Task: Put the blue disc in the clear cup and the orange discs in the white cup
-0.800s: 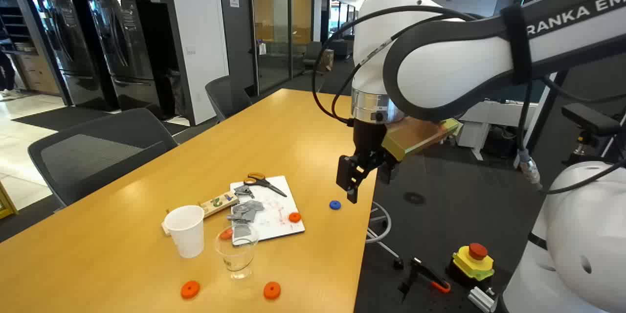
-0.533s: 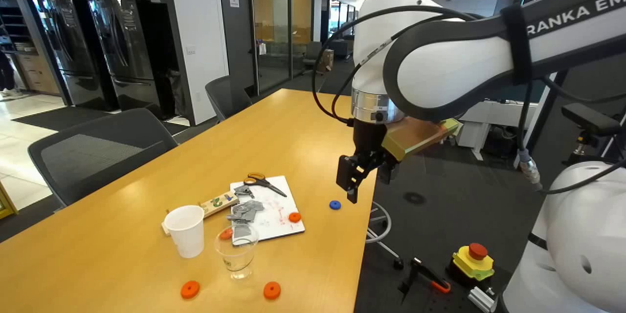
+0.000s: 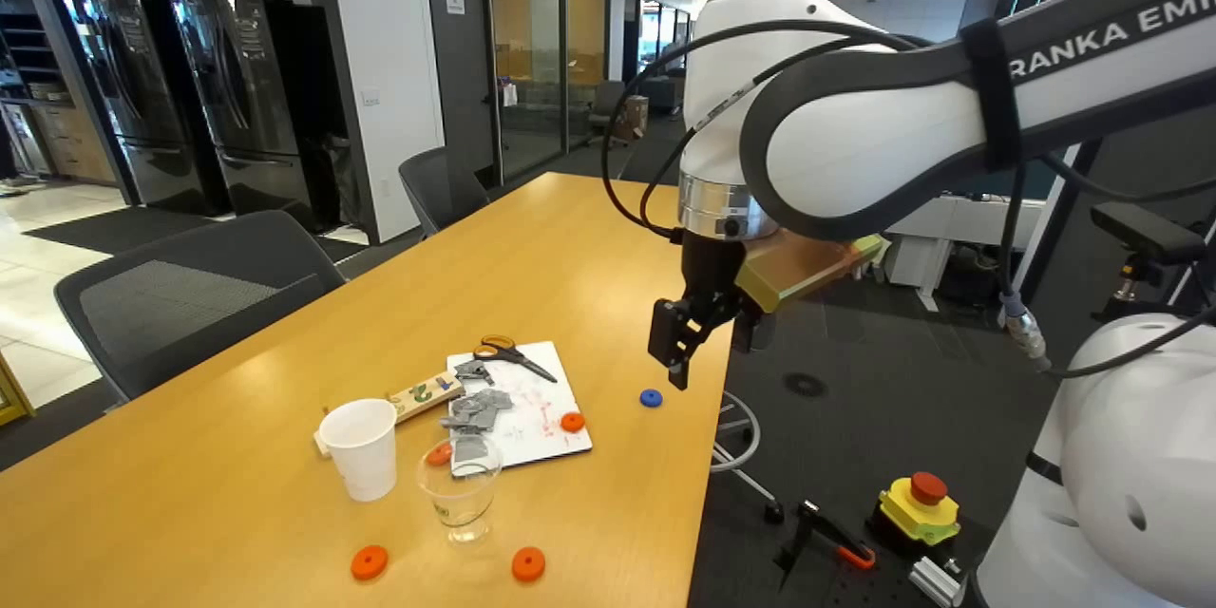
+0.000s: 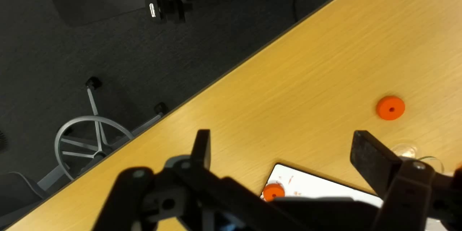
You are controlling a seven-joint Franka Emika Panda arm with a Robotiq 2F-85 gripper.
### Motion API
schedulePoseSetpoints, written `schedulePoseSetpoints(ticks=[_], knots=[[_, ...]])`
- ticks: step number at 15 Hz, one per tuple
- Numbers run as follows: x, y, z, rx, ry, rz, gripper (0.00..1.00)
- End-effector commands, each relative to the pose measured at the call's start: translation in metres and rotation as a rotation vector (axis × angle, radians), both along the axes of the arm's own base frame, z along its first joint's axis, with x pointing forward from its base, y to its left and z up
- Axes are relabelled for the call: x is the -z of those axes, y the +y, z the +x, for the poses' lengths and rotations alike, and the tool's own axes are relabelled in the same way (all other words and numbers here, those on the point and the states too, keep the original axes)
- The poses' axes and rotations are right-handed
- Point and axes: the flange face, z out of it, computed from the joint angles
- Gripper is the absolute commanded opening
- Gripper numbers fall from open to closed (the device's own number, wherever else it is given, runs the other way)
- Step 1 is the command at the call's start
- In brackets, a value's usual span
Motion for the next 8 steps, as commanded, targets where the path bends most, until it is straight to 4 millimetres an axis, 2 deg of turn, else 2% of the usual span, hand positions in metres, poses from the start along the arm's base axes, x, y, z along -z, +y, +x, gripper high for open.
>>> schedulePoseSetpoints(ticks=[1,8], knots=[[0.007,-0.011,0.018,0.02,-0.049,-0.012,1.0],[0.055,-0.054,0.051,0.076,-0.035,-0.002,1.0]])
